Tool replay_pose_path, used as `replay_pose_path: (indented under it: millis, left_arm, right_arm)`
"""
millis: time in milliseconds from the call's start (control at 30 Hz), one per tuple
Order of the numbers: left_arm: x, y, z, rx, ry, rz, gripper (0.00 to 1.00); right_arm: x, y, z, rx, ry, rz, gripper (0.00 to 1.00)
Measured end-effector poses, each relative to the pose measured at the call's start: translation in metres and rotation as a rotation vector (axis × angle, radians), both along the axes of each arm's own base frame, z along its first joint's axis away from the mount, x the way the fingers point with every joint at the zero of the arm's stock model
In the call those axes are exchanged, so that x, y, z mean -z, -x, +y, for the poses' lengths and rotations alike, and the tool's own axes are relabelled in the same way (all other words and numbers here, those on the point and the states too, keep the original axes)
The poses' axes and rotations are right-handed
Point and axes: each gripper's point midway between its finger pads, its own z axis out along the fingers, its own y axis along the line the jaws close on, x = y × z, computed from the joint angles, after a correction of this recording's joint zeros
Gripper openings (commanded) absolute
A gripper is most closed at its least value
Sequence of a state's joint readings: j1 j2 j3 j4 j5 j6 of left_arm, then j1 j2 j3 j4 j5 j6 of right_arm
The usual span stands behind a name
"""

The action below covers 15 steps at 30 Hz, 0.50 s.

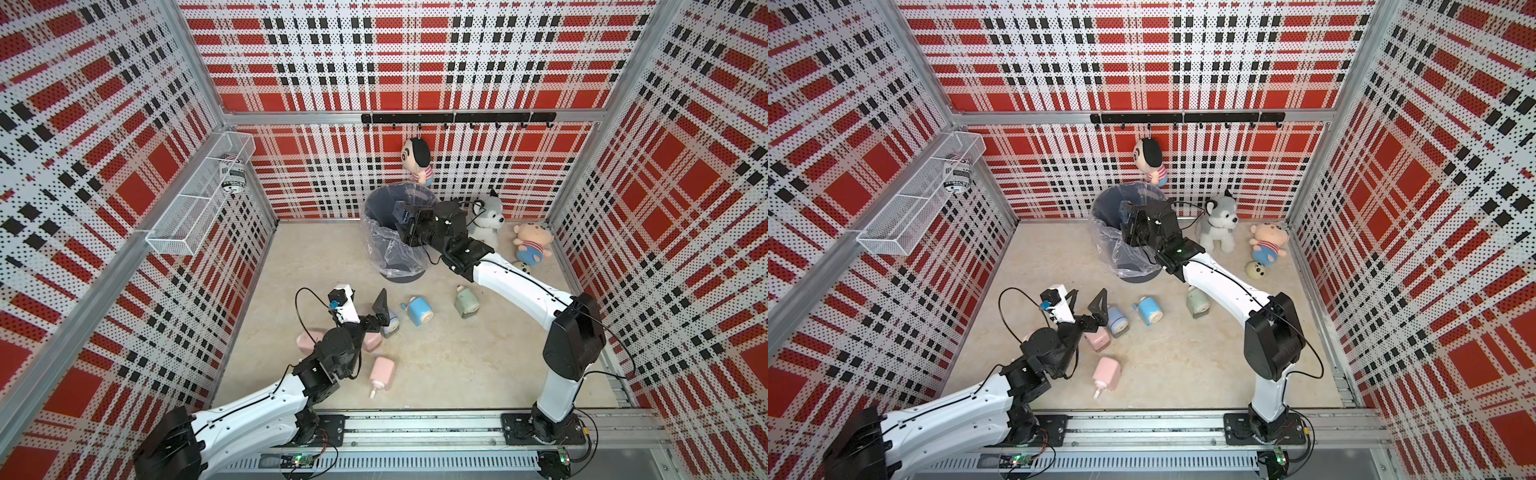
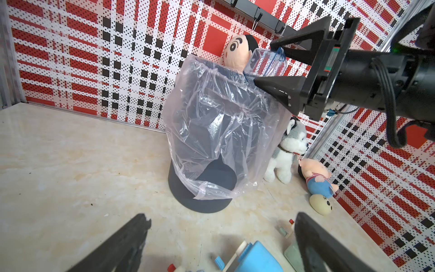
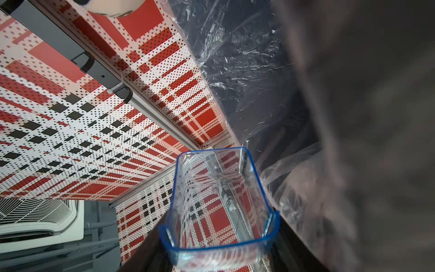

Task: Take out the pencil sharpener tray and clean the shavings
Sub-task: Pour the shavings into the trash bin.

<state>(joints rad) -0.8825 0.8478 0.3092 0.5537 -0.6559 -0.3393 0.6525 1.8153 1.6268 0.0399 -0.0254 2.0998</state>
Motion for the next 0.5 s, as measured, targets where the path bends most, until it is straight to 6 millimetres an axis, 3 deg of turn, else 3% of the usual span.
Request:
replay_pose_path:
  millis: [267,400,500]
  left_arm:
    - [-0.009,0.004,0.004,0.000,0.027,-0.028,0.98]
    - [-0.011,0.005,0.005,0.000,0.034,-0.037,0.98]
    - [-0.010,0.004,0.005,0.001,0.033,-0.036,0.98]
  right_arm:
    - [-0.018,0.000,-0.002,0.004,-0.012,-0.016,0.44]
    - [0.001,0.000,-0.002,0.004,0.002,0.002,0.44]
    - [0.002,0.000,-0.002,-0.001,-0.005,-0.003,0.44]
